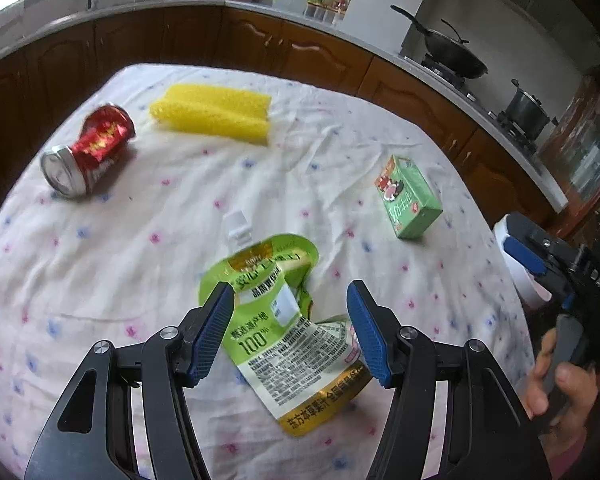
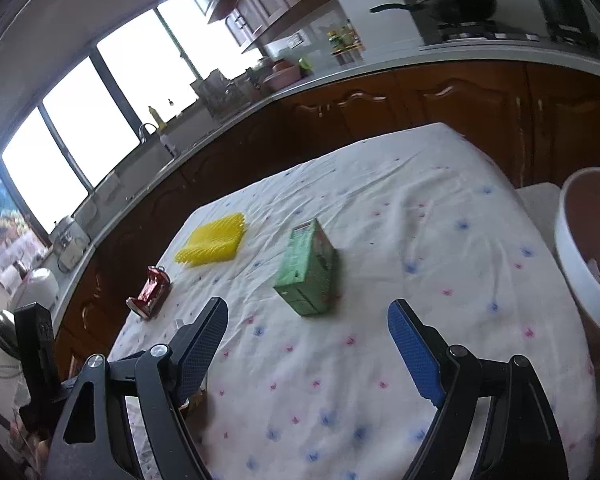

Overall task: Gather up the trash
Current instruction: 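Grasp the green pouch with the left tool while the right tool grasps the green juice box, then carry the pouch and juice box to the pink bin and open both tools to drop them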

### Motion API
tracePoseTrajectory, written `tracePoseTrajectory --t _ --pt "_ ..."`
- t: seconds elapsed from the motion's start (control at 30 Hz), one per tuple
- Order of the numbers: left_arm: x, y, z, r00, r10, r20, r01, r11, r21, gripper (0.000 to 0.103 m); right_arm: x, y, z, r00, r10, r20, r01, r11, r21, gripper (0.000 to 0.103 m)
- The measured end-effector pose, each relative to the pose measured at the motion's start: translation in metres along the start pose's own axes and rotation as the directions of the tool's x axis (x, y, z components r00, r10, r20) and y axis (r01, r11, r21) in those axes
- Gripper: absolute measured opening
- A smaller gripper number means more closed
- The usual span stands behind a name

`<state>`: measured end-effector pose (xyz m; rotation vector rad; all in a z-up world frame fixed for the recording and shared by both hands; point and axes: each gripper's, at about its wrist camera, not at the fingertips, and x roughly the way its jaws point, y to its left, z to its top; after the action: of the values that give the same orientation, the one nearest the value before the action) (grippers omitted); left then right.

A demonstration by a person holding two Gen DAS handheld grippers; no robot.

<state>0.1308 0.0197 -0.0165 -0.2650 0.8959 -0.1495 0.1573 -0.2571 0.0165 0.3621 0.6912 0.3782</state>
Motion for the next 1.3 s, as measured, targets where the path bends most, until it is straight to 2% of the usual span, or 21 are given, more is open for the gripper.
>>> tracePoseTrajectory --t 0.07,0.17,0.2,0.23,0.47,0.57,0.67,0.7,0.73,0.97,1.3 --pt "0.004 0.001 0.000 1.000 0.001 -0.012 -0.001 1.000 -0.001 0.057 0.009 0.005 0.002 1.000 0.001 -0.019 -0.001 1.000 -0.027 0.084" --pt "0.011 0.001 0.000 0.999 -0.006 -0.034 0.006 1.000 0.008 0.032 0.020 0.012 0.006 0.999 -0.006 -0.033 0.004 0.998 -0.062 0.084" --pt "0.013 0.002 0.000 0.999 -0.015 -0.045 0.015 1.000 0.005 0.020 0.024 0.014 0.008 0.999 -0.012 -0.035 0.010 0.997 -0.072 0.084" --pt "0.015 0.003 0.000 0.998 -0.029 -0.053 0.029 1.000 -0.002 0.016 0.029 0.015 0.009 0.999 -0.020 -0.040 0.016 0.996 -0.084 0.084" --pt "0.021 -0.007 0.000 0.999 -0.006 -0.034 0.008 0.997 0.071 0.010 0.068 0.024 0.018 0.994 -0.065 -0.085 0.052 0.987 -0.155 0.084" --pt "0.023 -0.009 0.001 1.000 -0.003 -0.026 0.006 0.996 0.091 0.009 0.088 0.022 0.019 0.989 -0.093 -0.113 0.073 0.983 -0.168 0.079" --pt "0.024 -0.012 0.004 1.000 -0.008 -0.022 0.010 0.995 0.102 0.008 0.100 0.018 0.018 0.984 -0.121 -0.131 0.097 0.980 -0.175 0.050" --pt "0.025 -0.012 0.004 1.000 -0.011 -0.022 0.014 0.995 0.103 0.007 0.102 0.017 0.018 0.983 -0.124 -0.138 0.100 0.980 -0.171 0.034" --pt "0.025 -0.013 0.005 1.000 -0.018 -0.022 0.020 0.994 0.104 0.007 0.102 0.015 0.018 0.981 -0.130 -0.141 0.106 0.980 -0.170 0.032" --pt "0.022 -0.028 0.014 0.998 -0.067 -0.012 0.068 0.989 0.129 0.005 0.061 0.005 0.018 0.991 -0.115 -0.068 0.105 0.985 -0.140 0.032" --pt "0.015 -0.070 0.022 0.990 -0.137 0.015 0.132 0.972 0.193 0.005 -0.006 -0.030 0.010 0.992 -0.123 0.006 0.123 0.991 -0.049 0.032"
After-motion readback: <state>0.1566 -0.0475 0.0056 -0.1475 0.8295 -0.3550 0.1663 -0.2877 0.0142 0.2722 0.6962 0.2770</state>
